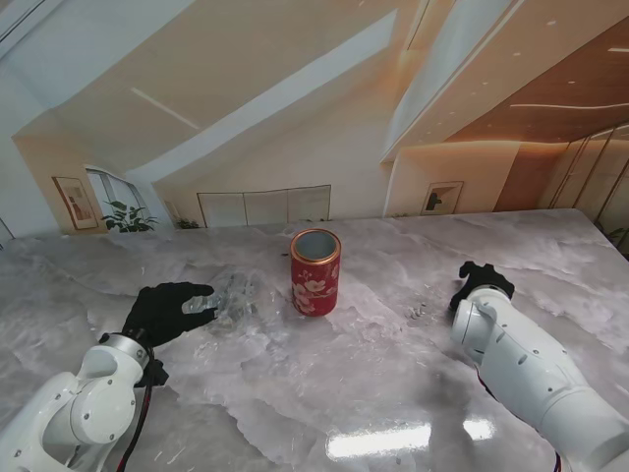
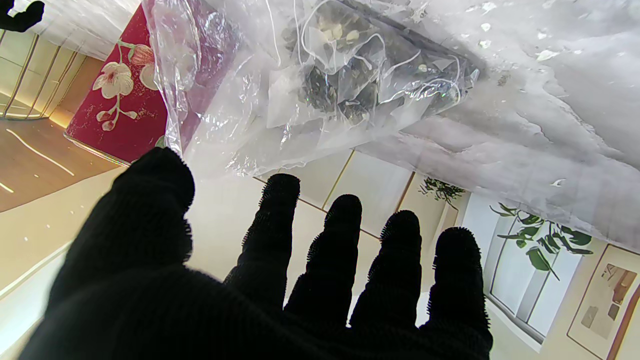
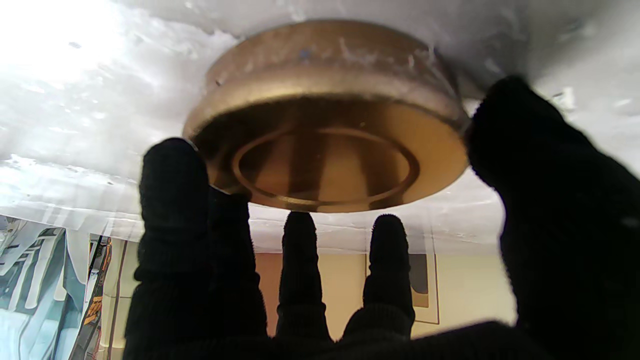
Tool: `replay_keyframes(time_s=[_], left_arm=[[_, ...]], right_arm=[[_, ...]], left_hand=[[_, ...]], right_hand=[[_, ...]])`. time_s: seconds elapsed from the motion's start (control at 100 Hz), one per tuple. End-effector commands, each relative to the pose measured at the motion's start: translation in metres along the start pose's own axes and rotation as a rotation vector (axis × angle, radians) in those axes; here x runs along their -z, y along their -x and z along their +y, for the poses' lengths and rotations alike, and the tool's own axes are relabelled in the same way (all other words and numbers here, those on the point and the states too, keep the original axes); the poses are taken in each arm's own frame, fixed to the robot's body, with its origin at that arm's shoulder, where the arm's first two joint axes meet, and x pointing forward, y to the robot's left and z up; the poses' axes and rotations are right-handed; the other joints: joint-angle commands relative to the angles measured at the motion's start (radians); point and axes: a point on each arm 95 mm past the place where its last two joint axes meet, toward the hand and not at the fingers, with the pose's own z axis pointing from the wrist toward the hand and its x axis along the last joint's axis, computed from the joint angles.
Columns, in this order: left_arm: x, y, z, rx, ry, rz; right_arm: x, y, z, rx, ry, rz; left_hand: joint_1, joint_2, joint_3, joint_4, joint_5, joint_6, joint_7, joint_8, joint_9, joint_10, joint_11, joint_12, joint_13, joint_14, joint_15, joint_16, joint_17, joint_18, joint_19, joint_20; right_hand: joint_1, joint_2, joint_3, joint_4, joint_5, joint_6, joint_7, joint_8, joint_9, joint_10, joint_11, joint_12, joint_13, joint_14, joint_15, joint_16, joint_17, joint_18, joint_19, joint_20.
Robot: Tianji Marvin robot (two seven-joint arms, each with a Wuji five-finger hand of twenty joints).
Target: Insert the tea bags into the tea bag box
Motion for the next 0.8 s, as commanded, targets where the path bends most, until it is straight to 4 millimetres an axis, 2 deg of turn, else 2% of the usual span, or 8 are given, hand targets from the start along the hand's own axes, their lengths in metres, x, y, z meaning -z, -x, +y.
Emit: replay_keyframes(time_s=[0.0,0.79], left_arm=[[0.0,-0.003,0.002,0.009,0.01,0.007],[-0.001,-0.004,0.002,0.018,0.002,0.014]], right_arm=[[0.004,0.012,-0.024,0.038,-0.044,-0.01],[0.019,0.022,0.013,-0.03,0.065,0.044]], left_hand=[[0.021,0.026,0.008,-0.022,0.004,-0.023,0.009,0.001,-0.024,-0.013,0.002,-0.007,-0.027,0.01,0.009,0.004,-0.012,0.003,0.014,0.01],[0.021,0.029,0.005,-0.023,0.008,-0.027,0.012,0.003,-0.02,-0.013,0.002,-0.006,-0.027,0.009,0.01,0.004,-0.012,0.003,0.017,0.01]], right_hand=[[0.303,-0.007,0.203,0.102,0.0,-0.013,0.021,0.003,-0.038,0.017,0.023,0.01,0.097,-0.145,0.199,0.077,0.029,-0.02,0.045,0.023],[0.31,0.012,0.21,0.107,0.046,0.007,0.04,-0.011,-0.042,0.03,0.063,0.02,0.098,-0.14,0.208,0.08,0.013,-0.015,0.033,0.032]])
